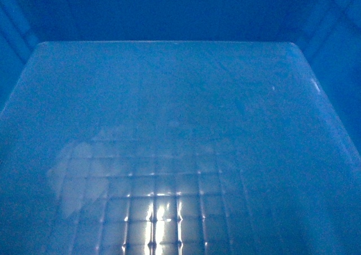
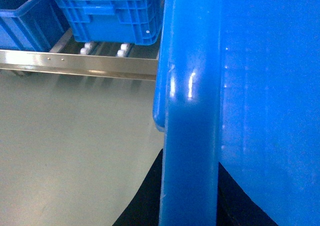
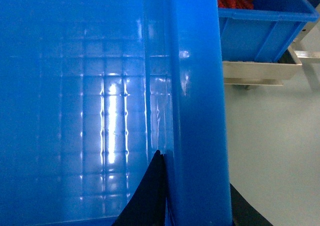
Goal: Place box next to blue box on left shelf
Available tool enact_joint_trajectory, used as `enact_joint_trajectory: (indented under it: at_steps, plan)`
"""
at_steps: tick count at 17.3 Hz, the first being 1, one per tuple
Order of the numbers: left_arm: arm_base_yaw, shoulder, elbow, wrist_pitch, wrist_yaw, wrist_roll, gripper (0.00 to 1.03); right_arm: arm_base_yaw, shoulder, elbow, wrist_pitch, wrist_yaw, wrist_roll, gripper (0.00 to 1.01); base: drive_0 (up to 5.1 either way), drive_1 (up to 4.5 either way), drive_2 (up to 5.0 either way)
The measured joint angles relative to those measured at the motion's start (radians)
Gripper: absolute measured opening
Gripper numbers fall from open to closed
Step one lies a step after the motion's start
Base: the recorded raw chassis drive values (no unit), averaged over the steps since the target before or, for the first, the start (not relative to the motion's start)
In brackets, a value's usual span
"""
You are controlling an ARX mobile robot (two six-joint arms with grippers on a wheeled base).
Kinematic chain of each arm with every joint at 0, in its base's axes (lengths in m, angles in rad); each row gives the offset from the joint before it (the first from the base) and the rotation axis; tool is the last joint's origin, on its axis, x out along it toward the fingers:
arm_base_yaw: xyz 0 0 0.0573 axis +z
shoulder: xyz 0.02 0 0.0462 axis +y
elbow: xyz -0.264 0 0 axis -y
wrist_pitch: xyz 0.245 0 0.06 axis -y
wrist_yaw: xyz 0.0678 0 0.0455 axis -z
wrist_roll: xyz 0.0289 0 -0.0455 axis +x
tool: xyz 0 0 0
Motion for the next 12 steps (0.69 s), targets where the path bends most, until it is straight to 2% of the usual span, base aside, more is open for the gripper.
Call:
enact_joint_trajectory:
  at_steps: [12]
  plan:
    - [0.0,0.002,0.0,-0.005,0.004,-0.001,0.13,0.0,0.001,0.0,-0.007,-0.001,0.0,0.13,0.0,0.0,0.0]
